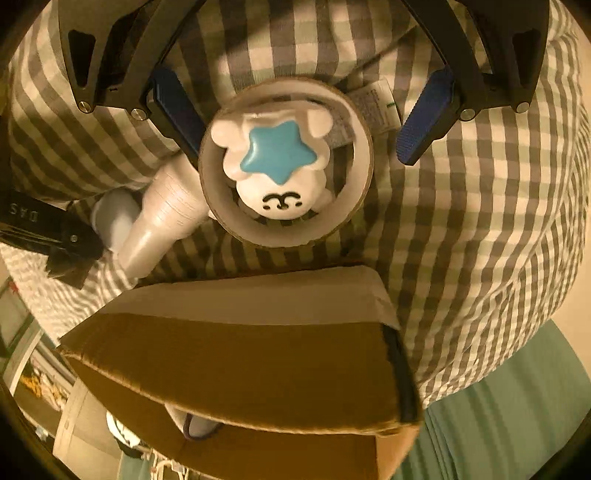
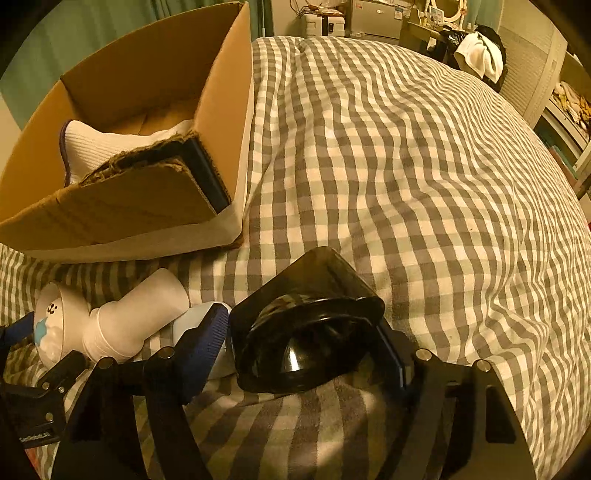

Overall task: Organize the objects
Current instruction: 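Lift the tape roll with the left tool while the right tool carries the black object over the box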

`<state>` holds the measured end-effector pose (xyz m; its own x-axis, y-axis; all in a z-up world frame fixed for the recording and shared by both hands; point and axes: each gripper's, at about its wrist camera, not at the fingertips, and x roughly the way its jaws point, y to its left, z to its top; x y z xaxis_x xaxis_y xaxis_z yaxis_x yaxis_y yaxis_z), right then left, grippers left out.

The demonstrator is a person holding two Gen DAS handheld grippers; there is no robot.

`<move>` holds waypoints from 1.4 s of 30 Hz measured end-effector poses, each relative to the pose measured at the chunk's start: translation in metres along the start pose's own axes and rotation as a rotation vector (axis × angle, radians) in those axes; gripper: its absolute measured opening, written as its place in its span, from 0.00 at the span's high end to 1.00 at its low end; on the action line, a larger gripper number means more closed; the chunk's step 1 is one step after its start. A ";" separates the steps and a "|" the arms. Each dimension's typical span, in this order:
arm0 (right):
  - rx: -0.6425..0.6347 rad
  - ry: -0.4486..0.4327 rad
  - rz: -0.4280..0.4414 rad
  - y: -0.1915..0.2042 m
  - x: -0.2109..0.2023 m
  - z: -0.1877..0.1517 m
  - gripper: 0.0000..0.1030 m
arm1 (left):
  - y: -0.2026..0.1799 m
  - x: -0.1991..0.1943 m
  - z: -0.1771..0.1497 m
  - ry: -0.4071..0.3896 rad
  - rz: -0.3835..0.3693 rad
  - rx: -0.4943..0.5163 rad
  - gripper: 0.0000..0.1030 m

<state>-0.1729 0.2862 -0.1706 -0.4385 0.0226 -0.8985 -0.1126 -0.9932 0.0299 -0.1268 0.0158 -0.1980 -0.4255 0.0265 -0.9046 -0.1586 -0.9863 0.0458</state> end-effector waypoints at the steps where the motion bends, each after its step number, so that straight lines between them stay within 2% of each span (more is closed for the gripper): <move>1: 0.000 0.001 -0.002 0.002 -0.001 -0.001 0.28 | -0.001 0.003 0.002 0.011 0.005 0.009 0.00; 5: -0.019 0.007 -0.021 0.011 -0.004 -0.005 0.28 | 0.000 0.010 0.003 0.034 -0.020 0.003 0.07; 7: -0.022 0.005 -0.024 0.013 -0.005 -0.007 0.28 | -0.002 0.010 0.003 0.029 -0.036 0.008 0.20; 17: -0.055 0.014 -0.044 0.026 -0.014 -0.013 0.29 | 0.007 -0.010 0.000 -0.014 -0.039 -0.007 0.20; 23: -0.101 -0.035 -0.062 0.035 -0.033 -0.018 0.29 | 0.023 -0.038 -0.001 -0.060 -0.066 -0.018 0.20; 26: -0.144 -0.079 -0.065 0.042 -0.050 -0.020 0.29 | 0.026 -0.055 -0.004 -0.088 -0.057 0.000 0.20; 29: -0.185 -0.109 -0.059 0.052 -0.068 -0.018 0.29 | 0.008 -0.071 0.002 -0.109 -0.045 0.012 0.20; 32: -0.217 -0.139 -0.054 0.058 -0.090 -0.012 0.30 | 0.016 -0.091 -0.001 -0.143 -0.034 0.017 0.20; 36: -0.245 -0.195 -0.025 0.074 -0.128 -0.019 0.30 | 0.014 -0.121 -0.001 -0.189 -0.031 0.007 0.20; 42: -0.267 -0.289 -0.013 0.073 -0.175 -0.013 0.30 | 0.015 -0.162 -0.002 -0.253 -0.008 -0.031 0.20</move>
<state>-0.0932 0.2083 -0.0167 -0.6759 0.0285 -0.7365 0.0997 -0.9865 -0.1297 -0.0587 -0.0041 -0.0519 -0.6346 0.0708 -0.7696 -0.1377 -0.9902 0.0224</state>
